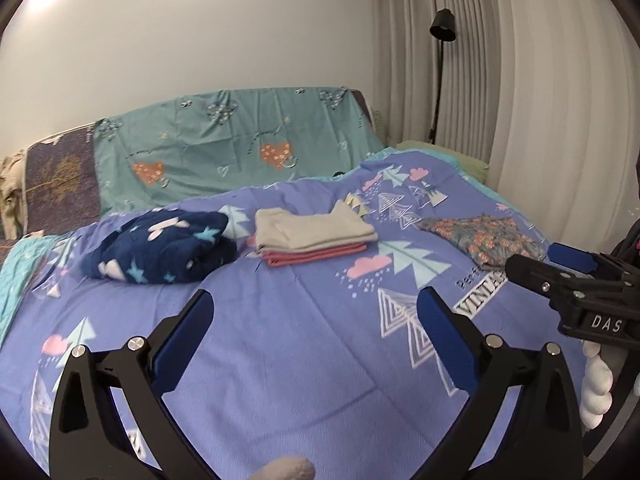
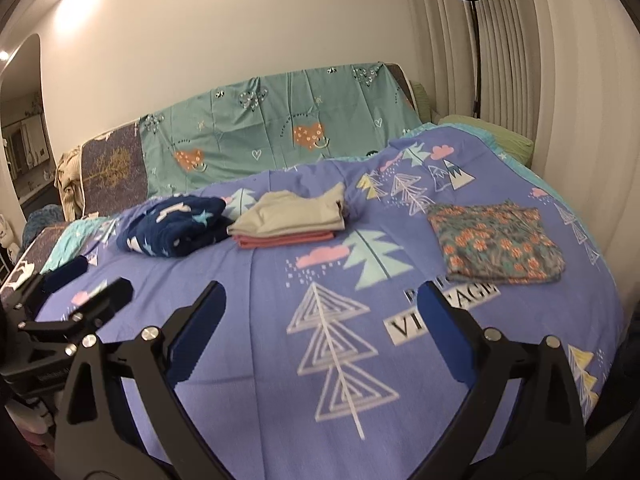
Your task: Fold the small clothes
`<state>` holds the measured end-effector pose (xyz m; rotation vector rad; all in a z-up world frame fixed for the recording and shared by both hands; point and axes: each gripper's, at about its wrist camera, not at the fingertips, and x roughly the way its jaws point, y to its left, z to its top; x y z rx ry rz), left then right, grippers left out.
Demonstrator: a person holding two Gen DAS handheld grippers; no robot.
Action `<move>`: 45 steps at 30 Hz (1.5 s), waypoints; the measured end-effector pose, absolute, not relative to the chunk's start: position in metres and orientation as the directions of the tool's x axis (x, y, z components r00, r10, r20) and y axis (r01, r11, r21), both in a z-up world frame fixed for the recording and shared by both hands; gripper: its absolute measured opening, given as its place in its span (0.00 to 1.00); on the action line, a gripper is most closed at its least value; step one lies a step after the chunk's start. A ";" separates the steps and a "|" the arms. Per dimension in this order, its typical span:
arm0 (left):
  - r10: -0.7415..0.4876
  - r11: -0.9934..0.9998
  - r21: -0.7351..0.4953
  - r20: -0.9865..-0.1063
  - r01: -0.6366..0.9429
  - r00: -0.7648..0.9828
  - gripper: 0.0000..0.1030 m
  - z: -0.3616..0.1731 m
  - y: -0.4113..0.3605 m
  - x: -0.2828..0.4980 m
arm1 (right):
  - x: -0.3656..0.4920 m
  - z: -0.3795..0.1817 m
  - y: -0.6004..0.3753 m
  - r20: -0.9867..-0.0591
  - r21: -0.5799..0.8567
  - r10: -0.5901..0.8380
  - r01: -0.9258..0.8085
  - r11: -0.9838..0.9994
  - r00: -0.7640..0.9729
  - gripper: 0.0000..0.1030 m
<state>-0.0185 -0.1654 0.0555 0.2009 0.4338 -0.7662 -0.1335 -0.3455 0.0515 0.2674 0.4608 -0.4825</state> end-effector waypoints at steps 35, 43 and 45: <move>-0.542 0.770 0.022 -0.505 0.638 0.671 0.99 0.034 -0.126 -0.043 | -0.143 0.027 -0.301 -0.559 0.094 -0.344 0.470 0.878 0.755 0.97; -0.541 0.768 0.020 -0.515 0.640 0.665 0.99 0.032 -0.127 -0.041 | -0.141 0.026 -0.300 -0.566 0.087 -0.345 0.470 0.878 0.749 0.97; -0.539 0.768 0.018 -0.520 0.640 0.663 0.99 0.031 -0.127 -0.040 | -0.141 0.027 -0.299 -0.566 0.081 -0.346 0.469 0.880 0.748 0.97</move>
